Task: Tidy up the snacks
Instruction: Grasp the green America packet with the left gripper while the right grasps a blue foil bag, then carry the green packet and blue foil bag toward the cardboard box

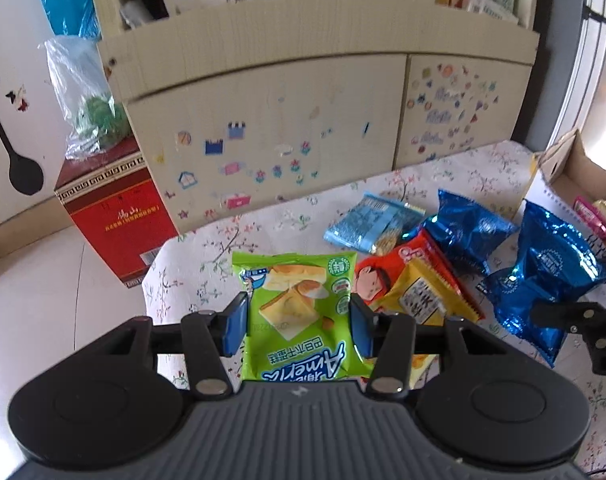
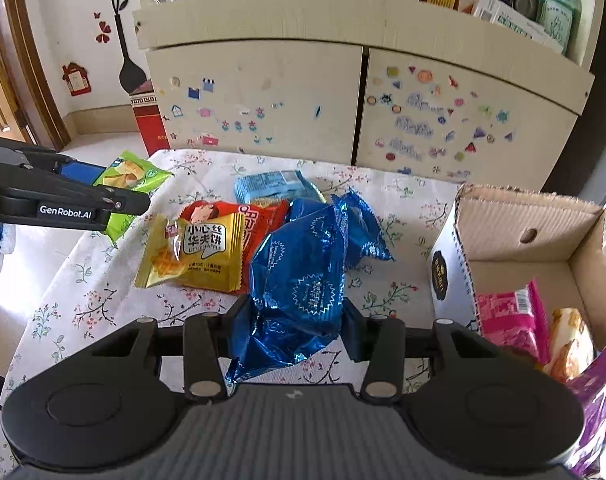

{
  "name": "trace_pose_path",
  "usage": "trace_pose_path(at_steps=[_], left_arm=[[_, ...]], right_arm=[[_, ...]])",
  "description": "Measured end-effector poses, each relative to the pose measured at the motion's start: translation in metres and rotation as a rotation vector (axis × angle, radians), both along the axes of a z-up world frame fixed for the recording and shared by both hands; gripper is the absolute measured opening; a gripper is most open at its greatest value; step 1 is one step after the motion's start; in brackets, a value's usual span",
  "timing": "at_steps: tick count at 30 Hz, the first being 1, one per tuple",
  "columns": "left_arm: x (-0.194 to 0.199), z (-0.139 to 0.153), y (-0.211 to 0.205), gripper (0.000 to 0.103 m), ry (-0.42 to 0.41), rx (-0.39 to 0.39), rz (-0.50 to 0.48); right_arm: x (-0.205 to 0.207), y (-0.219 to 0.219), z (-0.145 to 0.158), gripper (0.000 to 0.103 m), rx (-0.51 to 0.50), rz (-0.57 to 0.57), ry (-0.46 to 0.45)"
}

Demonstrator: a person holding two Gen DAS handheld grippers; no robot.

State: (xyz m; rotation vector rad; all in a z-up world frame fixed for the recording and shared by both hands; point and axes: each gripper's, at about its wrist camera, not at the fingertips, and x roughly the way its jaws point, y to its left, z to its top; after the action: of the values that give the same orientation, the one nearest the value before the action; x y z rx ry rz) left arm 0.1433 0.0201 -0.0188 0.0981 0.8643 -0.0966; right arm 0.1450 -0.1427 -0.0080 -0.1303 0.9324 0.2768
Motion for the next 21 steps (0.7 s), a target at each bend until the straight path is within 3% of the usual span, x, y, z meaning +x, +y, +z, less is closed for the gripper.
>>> trace_pose_path(at_steps=[21], left_arm=[[-0.003,0.024,-0.036,0.051,-0.069,-0.052,-0.059]], right_arm=[[-0.003,-0.006,0.016,0.052,-0.003,-0.032,-0.055]])
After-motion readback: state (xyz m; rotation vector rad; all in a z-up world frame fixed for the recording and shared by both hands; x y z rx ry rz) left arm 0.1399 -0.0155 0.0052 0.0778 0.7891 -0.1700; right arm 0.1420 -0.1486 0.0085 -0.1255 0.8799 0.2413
